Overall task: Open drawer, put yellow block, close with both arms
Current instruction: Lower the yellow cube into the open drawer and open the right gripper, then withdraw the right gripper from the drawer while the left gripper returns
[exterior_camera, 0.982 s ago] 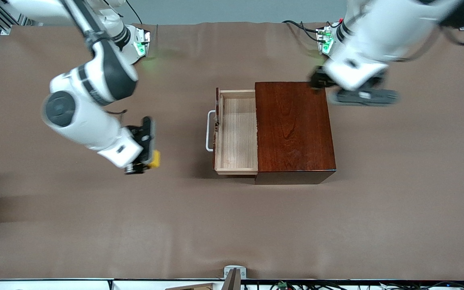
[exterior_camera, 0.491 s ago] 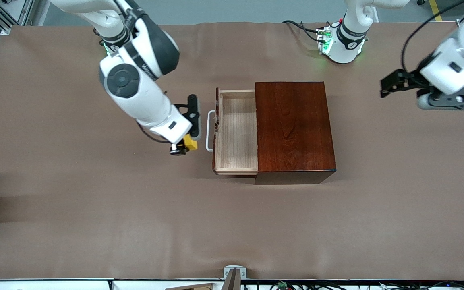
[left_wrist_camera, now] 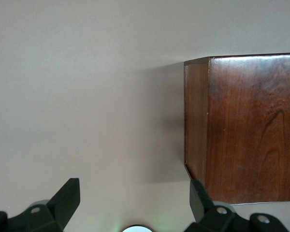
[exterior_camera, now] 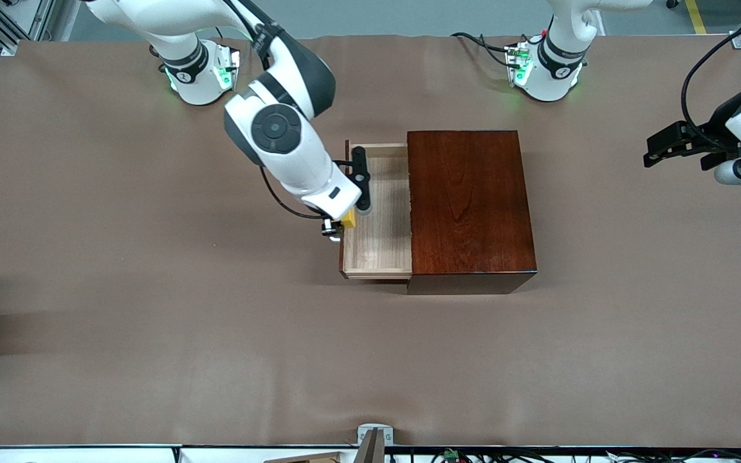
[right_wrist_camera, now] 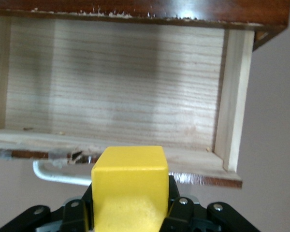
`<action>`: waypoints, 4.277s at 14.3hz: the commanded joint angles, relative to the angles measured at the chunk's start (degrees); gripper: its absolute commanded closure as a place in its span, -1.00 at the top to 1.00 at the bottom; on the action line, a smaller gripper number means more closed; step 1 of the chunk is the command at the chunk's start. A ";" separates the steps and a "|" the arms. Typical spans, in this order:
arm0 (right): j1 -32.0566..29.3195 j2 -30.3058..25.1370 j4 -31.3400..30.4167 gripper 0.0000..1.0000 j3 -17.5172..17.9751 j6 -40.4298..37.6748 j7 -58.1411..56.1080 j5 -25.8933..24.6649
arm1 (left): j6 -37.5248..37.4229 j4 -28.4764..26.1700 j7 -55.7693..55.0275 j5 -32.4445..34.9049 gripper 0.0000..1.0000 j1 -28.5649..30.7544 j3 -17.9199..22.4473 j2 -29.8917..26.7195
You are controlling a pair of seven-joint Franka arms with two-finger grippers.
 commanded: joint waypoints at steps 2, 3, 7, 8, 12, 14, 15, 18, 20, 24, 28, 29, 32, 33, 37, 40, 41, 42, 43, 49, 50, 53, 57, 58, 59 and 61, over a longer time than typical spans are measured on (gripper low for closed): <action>3.62 2.02 2.69 -1.00 -0.44 -0.25 5.29 -3.99 | 1.64 -1.19 0.64 0.78 1.00 0.39 -0.79 -0.72; 4.41 2.72 3.30 -1.00 -0.53 -0.34 6.17 -4.60 | 1.64 -1.19 0.55 0.78 1.00 0.31 -0.88 -0.54; 6.17 4.04 3.92 -1.00 -0.53 -0.16 8.45 -6.89 | 1.64 -1.01 0.12 0.86 1.00 0.22 -0.88 0.25; 6.44 4.39 3.92 -1.00 -0.53 0.27 8.55 -6.90 | 1.64 -0.92 -0.15 0.95 1.00 -0.04 -0.88 0.25; 7.41 6.24 3.92 -1.00 -0.53 3.00 8.99 -7.51 | 1.64 -0.57 -0.85 0.95 1.00 -0.31 -0.88 0.43; 7.84 6.68 3.92 -1.00 -0.53 3.09 10.12 -7.69 | 1.64 -0.40 -2.34 0.87 1.00 -0.22 -0.88 0.78; 8.11 6.94 3.92 -1.00 -0.53 3.09 10.30 -7.69 | 1.64 -0.22 -3.13 0.60 1.00 -0.14 -0.88 0.87; 8.28 7.73 3.92 -1.00 -0.61 3.18 10.39 -7.95 | 1.72 -0.13 -3.66 0.60 1.00 -0.22 -0.88 1.31; 8.90 8.26 3.92 -1.00 -0.61 3.18 10.83 -8.91 | 1.81 0.48 -3.67 0.86 1.00 -0.40 -0.88 1.31; 9.86 8.88 4.54 -1.00 -0.61 3.18 11.97 -10.41 | 1.90 0.48 -3.67 0.78 1.00 -0.22 -0.88 1.92; 9.78 9.40 4.62 -1.00 -0.61 3.18 13.38 -10.41 | 1.90 0.48 -3.67 0.87 1.00 0.13 -0.88 1.83; 9.87 9.58 4.62 -1.00 -0.61 3.18 13.73 -10.41 | 1.90 0.48 -3.67 0.87 1.00 0.13 -0.88 1.83; 10.22 9.58 4.54 -1.00 -0.61 3.18 13.91 -10.67 | 1.90 0.40 -3.67 0.78 1.00 0.22 -0.88 1.83; 10.31 9.58 4.54 -1.00 -0.61 3.18 13.91 -11.02 | 1.90 0.40 -3.67 0.78 1.00 0.13 -0.88 1.83; 10.57 9.58 4.54 1.00 -0.61 3.18 14.96 -11.73 | 1.90 0.40 -3.67 0.78 1.00 -0.04 -0.88 1.83; 10.48 9.41 4.54 1.00 -0.61 3.09 15.05 -11.64 | 1.90 0.40 -3.67 0.78 1.00 0.04 -0.88 1.92; 10.31 9.14 4.54 1.00 -0.61 3.00 15.14 -11.64 | 1.90 0.40 -3.67 0.78 1.00 -0.13 -0.97 1.92; 10.05 8.88 4.62 1.00 -0.61 2.92 15.14 -11.55 | 1.90 0.40 -3.75 0.69 1.00 -0.40 -0.97 1.92; 9.78 8.79 4.62 1.00 -0.61 2.83 15.14 -11.55 | 1.90 0.48 -3.75 0.60 1.00 -0.57 -0.97 1.92; 8.99 3.62 4.62 1.00 -0.53 -0.86 15.23 -11.38 | 3.22 0.66 -3.75 -1.07 1.00 -3.04 -1.85 2.54; 8.12 2.65 4.62 1.00 -0.53 -1.73 15.14 -11.29 | 3.22 0.92 -3.75 -1.07 1.00 -3.04 -1.85 2.54; 2.77 0.36 4.54 1.00 -0.44 -4.98 15.14 -11.03 | 3.22 0.92 -3.75 -0.98 1.00 -2.95 -1.76 2.80; -7.68 -3.51 4.27 1.00 -0.44 -9.47 18.03 -10.67 | 3.22 0.92 -3.75 -0.81 1.00 -2.95 -1.76 2.89; -10.06 -4.30 4.01 1.00 -0.44 -9.91 18.13 -10.67 | 3.31 0.92 -3.75 -0.80 1.00 -2.86 -1.76 2.89; -12.96 -5.00 3.92 1.00 -0.35 -10.61 18.13 -10.59 | 3.31 0.92 -3.75 -0.80 1.00 -2.86 -1.76 2.89; -17.27 -6.58 3.92 1.00 -0.35 -11.76 19.52 -10.59 | 3.31 0.92 -3.75 -0.98 1.00 -2.95 -1.85 3.06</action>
